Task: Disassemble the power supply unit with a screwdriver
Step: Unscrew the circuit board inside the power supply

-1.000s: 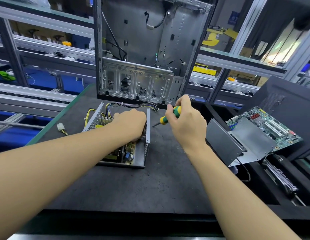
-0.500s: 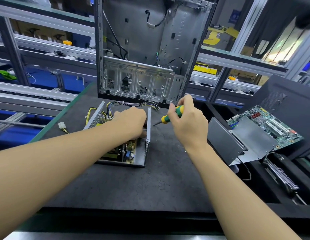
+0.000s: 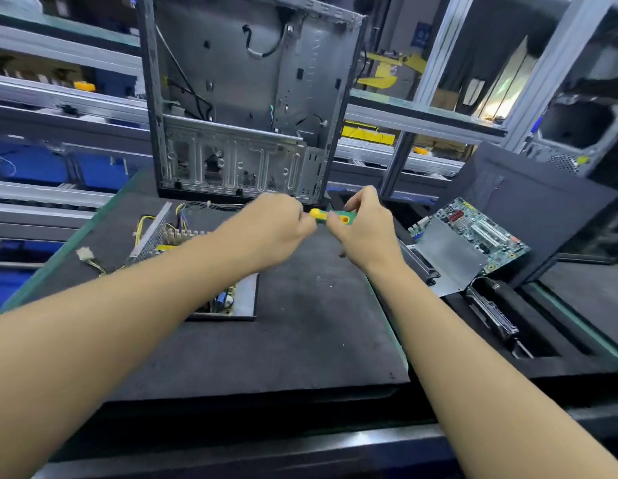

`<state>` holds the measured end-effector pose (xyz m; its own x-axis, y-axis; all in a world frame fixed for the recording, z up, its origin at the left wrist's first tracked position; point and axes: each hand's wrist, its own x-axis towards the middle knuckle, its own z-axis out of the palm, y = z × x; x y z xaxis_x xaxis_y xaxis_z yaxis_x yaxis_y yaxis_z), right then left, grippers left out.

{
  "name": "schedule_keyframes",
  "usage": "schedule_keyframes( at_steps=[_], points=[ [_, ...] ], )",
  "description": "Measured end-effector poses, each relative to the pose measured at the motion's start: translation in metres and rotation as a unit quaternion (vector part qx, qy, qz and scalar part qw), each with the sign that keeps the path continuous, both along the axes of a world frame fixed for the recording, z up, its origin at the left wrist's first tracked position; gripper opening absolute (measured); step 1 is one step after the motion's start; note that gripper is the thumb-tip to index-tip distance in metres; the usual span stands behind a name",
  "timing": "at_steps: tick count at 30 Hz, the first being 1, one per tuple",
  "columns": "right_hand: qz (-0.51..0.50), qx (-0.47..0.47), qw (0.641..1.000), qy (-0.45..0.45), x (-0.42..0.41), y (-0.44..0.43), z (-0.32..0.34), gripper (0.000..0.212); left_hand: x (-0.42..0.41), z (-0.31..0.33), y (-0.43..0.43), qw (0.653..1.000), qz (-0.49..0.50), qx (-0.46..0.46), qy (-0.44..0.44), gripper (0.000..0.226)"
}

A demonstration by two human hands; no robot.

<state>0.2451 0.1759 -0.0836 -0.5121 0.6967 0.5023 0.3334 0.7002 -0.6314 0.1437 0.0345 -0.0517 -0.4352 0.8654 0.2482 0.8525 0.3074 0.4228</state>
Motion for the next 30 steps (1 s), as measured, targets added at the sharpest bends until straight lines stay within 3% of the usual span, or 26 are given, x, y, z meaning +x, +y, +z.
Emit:
schedule_keyframes(
  at_steps=[5,11,16,19,24,28,30],
  points=[
    [-0.026,-0.001,0.999,-0.044,0.044,0.017,0.029,0.031,0.055,-0.039,0.047,0.991,-0.07,-0.043,-0.108,0.038],
    [-0.055,-0.001,0.997,-0.052,0.105,0.04,0.043,0.028,0.11,-0.076,0.098,0.972,-0.127,-0.039,-0.192,0.01],
    [-0.064,0.011,0.996,-0.055,0.129,0.052,0.038,0.031,0.148,-0.068,0.131,0.965,-0.205,-0.093,-0.134,0.022],
    [-0.054,0.011,0.997,-0.059,0.127,0.054,0.035,0.028,0.144,-0.061,0.132,0.972,-0.195,-0.101,-0.084,0.029],
    [-0.018,-0.001,0.999,-0.03,0.098,0.043,0.035,0.027,0.089,-0.013,0.091,0.974,-0.176,-0.139,-0.03,0.024],
    [-0.005,-0.01,1.0,0.004,0.059,0.026,0.031,0.029,0.028,0.031,0.04,0.955,-0.209,-0.204,-0.059,0.033],
    [0.002,-0.044,0.999,0.012,0.038,0.017,0.021,0.032,-0.01,0.046,0.017,0.961,-0.171,-0.214,-0.048,0.034]
  ],
)
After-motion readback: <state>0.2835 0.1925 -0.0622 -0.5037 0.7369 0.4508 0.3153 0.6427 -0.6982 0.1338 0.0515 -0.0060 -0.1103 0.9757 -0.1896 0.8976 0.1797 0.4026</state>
